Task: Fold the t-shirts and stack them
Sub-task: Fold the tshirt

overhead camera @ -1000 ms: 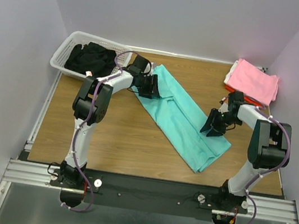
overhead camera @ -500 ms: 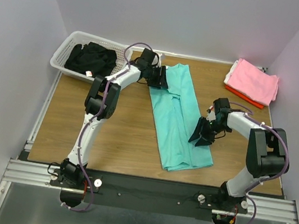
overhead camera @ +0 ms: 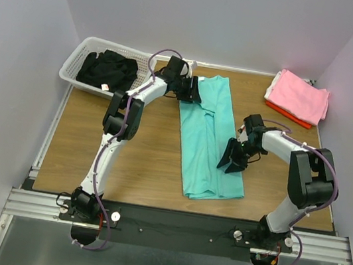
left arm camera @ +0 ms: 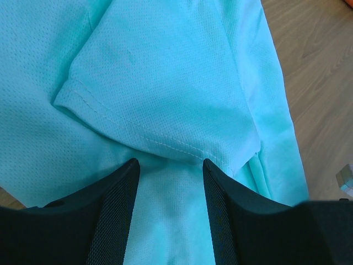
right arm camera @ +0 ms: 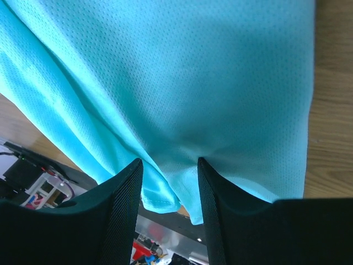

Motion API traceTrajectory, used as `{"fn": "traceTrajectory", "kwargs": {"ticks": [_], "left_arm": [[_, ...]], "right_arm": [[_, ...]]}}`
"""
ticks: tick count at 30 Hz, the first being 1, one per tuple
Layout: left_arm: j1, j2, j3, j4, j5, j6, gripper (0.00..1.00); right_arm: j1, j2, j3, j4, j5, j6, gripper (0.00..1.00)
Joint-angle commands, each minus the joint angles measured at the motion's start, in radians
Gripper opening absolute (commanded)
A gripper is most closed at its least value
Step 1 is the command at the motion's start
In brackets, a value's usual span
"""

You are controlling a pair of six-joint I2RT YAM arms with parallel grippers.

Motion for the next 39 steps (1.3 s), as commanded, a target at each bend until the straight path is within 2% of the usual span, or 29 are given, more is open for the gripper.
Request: {"fn": "traceTrajectory", "kwargs": {"ticks": [1,7,16,20,25,32,39], "left_arm": [[0.012,0.071,-0.033,-0.081,-0.045,0.004,0.59],[0.014,0.066,-0.02,-0.063,-0.023,-0.022,0.61],[0.017,-0.105,-0.007,-0.099,-0.057,0.01,0.64],[0.014,-0.213,-0.135,-0.112,-0.069,0.037,0.64],[-0.014,-0.305,-0.298,-0.077,-0.074,0.035,0.64],[-0.095,-0.278,-0.359,-0.009,-0.037,-0.011,0.64],[-0.095,-0.195,-0.355,0.006,-0.031,-0.034,0.64]], "right_arm": [[0.02,0.049,0.044,-0.003,0.003,0.003,0.52],[0.026,0.063,0.097,-0.012,-0.022,-0.02,0.53],[0.024,0.003,0.236,-0.156,0.025,-0.085,0.56],[0.024,-0.026,0.228,-0.219,0.091,-0.122,0.56],[0.026,-0.048,0.126,-0.213,0.108,-0.164,0.56],[0.026,-0.02,0.053,-0.134,0.079,-0.193,0.56],[0.024,0.032,0.027,-0.081,0.041,-0.181,0.56]]}}
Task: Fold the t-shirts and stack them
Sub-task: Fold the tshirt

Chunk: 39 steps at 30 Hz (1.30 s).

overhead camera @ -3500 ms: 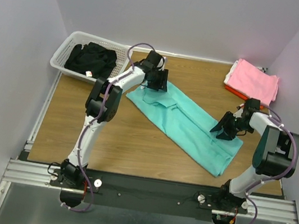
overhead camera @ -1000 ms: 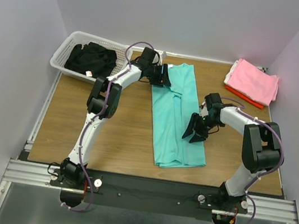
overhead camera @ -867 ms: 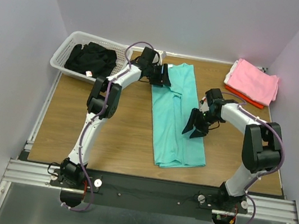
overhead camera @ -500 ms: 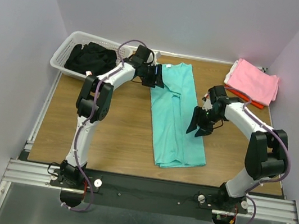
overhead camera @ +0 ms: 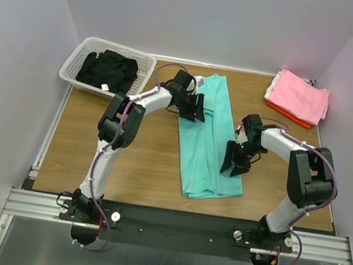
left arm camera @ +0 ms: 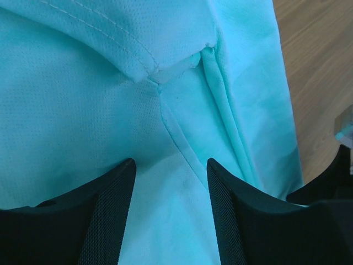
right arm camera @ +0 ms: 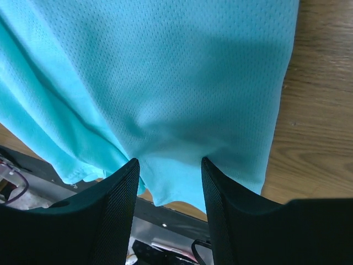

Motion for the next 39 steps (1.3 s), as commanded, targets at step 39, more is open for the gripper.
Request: {"fn": "traceTrajectory", "kwargs": {"ticks": [39], "left_arm": [[0.011,-0.4,-0.367,-0.053,-0.137,0.089,0.64]], "right_arm": [[0.008,-0.172,-0.049,-0.19,0.015,0.03,0.57]]}}
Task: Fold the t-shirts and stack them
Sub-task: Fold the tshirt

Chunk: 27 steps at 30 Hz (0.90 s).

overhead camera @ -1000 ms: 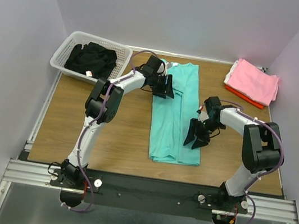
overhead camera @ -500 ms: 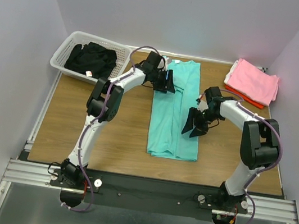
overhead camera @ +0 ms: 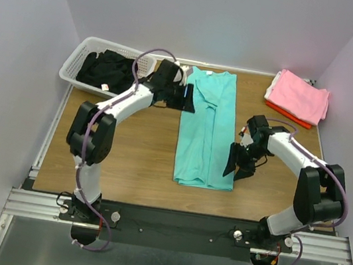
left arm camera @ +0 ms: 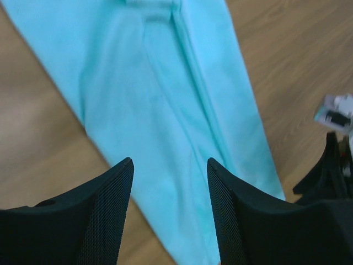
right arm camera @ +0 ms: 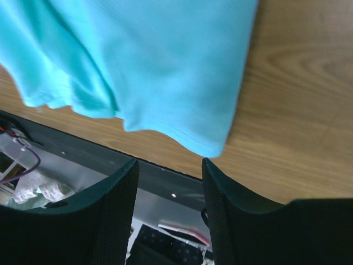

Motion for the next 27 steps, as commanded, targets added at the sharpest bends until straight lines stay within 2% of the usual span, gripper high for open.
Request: {"fn": "traceTrajectory", "kwargs": {"ticks": [1,3,8,12,21,27], "left_arm": [[-0.027,-0.11,-0.254,-0.038,-0.072,0.028,0.64],[-0.038,-0.193,-0.382,-0.028,-0.078,0.018,0.64],[-0.065,-0.346,-0.593,0.007,-0.067,-0.034,0.64],[-0.102,-0.405,-0.678,0.033,-0.052,-0.07,0.64],[-0.154,-0.446,-0.759,0.087,0.009,-0.131,0.64],[-0.199,-0.42,-0.777,0.093,0.035,-0.145,0.64]], "right_arm": [[0.01,-0.033,-0.058,-0.051,0.062,0.03,0.57],[0.011,-0.039,-0.084,-0.043,0.075,0.038,0.57],[0.016,-0.033,-0.115,-0.014,0.119,0.043,0.56],[0.016,-0.009,-0.127,0.024,0.131,0.053,0.56],[0.017,0.042,-0.146,0.104,0.125,0.058,0.5],[0.017,0.06,-0.158,0.121,0.121,0.05,0.35]]}}
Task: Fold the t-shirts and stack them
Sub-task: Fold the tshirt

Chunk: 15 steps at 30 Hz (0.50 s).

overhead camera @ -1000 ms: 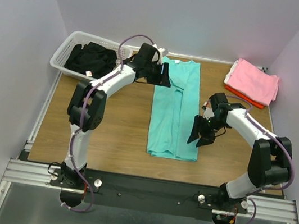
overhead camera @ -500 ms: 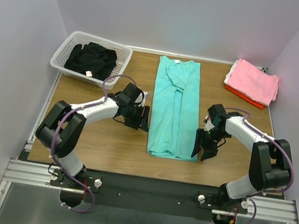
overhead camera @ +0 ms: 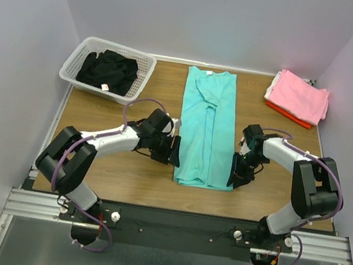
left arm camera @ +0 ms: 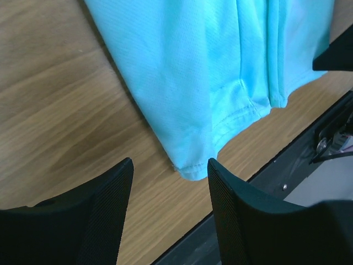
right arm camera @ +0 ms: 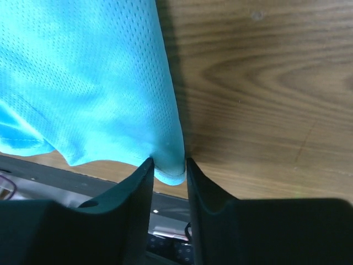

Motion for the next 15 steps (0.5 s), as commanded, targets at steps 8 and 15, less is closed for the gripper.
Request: {"fn": "traceTrajectory", "kwargs": {"ticks": [8,15], "left_arm": [[-0.09,0.062,-0.026,0.028,0.061,-0.042,0.64],[-0.109,0.085,-0.031,0.021,0.048,-0.044,0.64]], "right_arm": [[0.012,-0.023,-0.065,0.028,0.006,-0.004,0.23],[0.014,-0.027,-0.065,0.027,0.001,-0.002,0.22]]}}
